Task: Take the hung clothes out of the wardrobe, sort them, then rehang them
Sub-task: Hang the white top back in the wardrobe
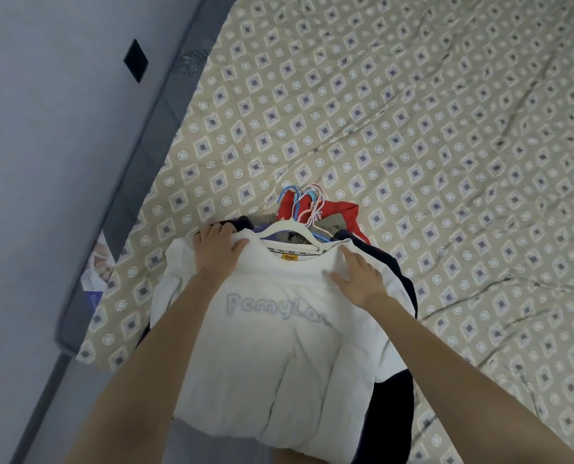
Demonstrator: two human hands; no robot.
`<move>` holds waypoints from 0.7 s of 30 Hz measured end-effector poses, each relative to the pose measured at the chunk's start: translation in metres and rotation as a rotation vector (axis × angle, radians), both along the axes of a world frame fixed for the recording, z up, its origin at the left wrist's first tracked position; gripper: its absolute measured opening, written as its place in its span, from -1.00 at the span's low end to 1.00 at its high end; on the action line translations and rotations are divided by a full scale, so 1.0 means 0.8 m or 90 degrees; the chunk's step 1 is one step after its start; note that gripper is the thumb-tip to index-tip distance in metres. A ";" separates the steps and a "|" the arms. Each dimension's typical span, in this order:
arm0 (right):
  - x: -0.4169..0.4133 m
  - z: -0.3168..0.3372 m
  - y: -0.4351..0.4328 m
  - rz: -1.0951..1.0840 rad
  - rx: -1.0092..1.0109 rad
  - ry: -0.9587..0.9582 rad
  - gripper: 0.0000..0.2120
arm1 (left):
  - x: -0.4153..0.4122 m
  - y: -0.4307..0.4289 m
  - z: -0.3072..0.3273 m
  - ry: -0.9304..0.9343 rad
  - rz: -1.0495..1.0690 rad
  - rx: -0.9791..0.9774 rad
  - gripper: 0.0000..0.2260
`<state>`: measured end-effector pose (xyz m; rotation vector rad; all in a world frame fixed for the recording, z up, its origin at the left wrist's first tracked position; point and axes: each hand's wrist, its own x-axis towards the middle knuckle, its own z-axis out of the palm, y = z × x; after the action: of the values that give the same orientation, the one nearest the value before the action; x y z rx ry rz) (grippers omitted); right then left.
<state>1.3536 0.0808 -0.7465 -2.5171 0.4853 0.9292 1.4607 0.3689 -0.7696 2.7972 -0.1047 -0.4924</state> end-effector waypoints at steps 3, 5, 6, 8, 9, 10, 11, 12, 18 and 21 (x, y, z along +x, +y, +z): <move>-0.007 0.014 0.004 0.004 0.003 -0.017 -0.33 | -0.018 0.009 0.020 -0.035 -0.001 -0.019 -0.72; -0.012 0.028 0.008 0.015 0.011 -0.035 -0.34 | -0.037 0.014 0.041 -0.062 0.008 -0.040 -0.63; -0.013 0.035 0.009 0.020 0.017 -0.047 -0.35 | -0.047 0.015 0.052 -0.076 0.015 -0.052 -0.58; -0.015 0.052 0.011 0.028 0.030 -0.079 -0.38 | -0.070 0.019 0.073 -0.112 0.022 -0.075 -0.55; -0.016 0.061 0.012 0.035 0.034 -0.091 -0.39 | -0.081 0.022 0.082 -0.131 0.024 -0.088 -0.57; -0.017 0.069 0.013 0.045 0.033 -0.096 -0.38 | -0.092 0.024 0.094 -0.145 0.029 -0.100 -0.59; -0.020 0.077 0.014 0.059 0.029 -0.097 -0.37 | -0.103 0.025 0.105 -0.153 0.035 -0.108 -0.60; -0.023 0.085 0.015 0.073 0.026 -0.098 -0.37 | -0.114 0.025 0.117 -0.160 0.043 -0.112 -0.62; -0.051 0.143 0.012 0.133 0.039 -0.191 -0.57 | -0.190 0.024 0.191 -0.209 0.127 -0.155 -0.71; -0.064 0.182 0.011 0.197 0.008 -0.226 -0.61 | -0.236 0.027 0.235 -0.231 0.200 -0.207 -0.70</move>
<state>1.3027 0.0898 -0.6007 -2.7114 -0.0207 0.5570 1.2719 0.3902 -0.5820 2.4845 0.1618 0.1028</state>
